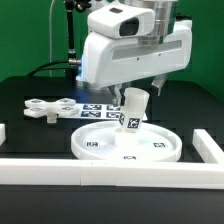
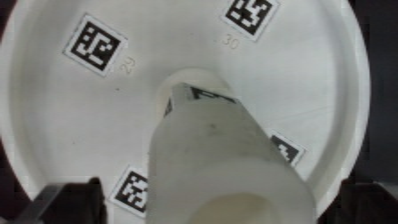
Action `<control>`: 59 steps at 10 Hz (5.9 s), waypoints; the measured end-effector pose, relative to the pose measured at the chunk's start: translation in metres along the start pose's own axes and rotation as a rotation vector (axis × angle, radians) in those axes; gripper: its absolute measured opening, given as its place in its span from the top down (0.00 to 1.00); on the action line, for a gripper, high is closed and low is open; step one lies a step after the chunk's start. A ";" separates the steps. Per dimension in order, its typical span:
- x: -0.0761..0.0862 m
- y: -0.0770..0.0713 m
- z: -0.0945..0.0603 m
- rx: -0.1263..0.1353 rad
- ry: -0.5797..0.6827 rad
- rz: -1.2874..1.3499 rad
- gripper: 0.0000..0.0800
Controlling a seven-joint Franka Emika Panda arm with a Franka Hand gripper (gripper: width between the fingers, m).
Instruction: Assemble round table
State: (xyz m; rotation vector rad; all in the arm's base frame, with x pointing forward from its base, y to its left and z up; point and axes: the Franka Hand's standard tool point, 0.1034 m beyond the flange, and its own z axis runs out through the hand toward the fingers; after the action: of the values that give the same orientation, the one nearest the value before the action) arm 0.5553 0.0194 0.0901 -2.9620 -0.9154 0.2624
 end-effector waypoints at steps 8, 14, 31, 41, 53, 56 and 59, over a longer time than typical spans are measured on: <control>-0.001 0.004 0.001 -0.003 0.007 -0.035 0.49; -0.004 0.003 0.002 0.032 0.063 0.323 0.49; 0.007 -0.018 0.001 0.296 0.184 1.935 0.49; 0.016 -0.025 -0.003 0.341 0.179 1.959 0.20; 0.022 -0.011 -0.005 0.101 0.277 0.754 0.19; 0.022 -0.010 -0.005 0.074 0.281 0.574 0.19; 0.020 -0.006 -0.005 -0.019 0.276 0.164 0.19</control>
Offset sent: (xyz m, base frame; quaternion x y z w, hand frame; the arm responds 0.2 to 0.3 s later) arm 0.0058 -0.0031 -0.0040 -0.0048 0.0112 -0.0602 0.9981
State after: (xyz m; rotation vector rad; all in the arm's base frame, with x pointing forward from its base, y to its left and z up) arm 0.5695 0.0356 0.0922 -2.9896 -0.6481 -0.1500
